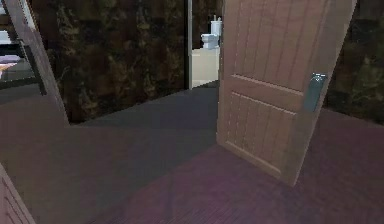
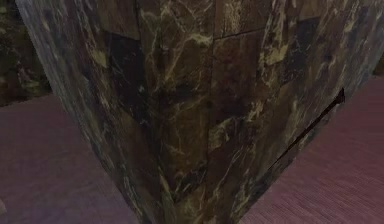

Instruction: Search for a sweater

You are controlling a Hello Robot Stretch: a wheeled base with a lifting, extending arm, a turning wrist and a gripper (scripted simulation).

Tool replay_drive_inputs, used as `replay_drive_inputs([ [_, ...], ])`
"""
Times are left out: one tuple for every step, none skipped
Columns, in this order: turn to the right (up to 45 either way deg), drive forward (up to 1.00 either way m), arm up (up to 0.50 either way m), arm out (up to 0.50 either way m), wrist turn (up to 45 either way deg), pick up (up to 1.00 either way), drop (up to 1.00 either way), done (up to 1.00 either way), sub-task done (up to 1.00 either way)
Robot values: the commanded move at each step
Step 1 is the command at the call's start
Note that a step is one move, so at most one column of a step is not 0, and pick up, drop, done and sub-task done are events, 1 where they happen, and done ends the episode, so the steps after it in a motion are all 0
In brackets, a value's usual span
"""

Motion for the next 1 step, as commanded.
replay_drive_inputs([
  [12.0,0.0,0.0,0.0,0.0,0.0,0.0,0.0,0.0],
])
